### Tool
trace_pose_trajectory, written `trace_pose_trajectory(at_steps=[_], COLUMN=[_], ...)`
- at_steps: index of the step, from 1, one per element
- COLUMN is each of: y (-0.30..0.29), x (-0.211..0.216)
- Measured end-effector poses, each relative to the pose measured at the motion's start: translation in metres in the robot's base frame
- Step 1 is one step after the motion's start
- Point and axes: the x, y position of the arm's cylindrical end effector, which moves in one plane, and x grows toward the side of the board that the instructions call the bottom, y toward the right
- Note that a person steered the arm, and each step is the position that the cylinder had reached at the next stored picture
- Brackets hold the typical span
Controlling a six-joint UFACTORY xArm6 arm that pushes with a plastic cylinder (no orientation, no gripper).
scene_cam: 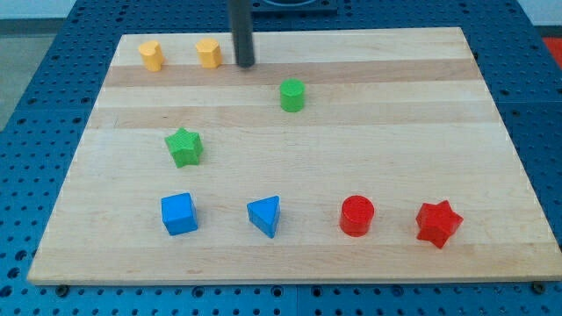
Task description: Move the yellow hexagon to the top center of the board
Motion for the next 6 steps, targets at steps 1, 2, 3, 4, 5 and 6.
trace_pose_trajectory(at_steps=[1,2,3,4,5,6], y=[-0.083,-0.127,-0.126,-0.102,-0.065,-0.032], x=[0.051,0.126,0.173,0.197,0.168,0.158])
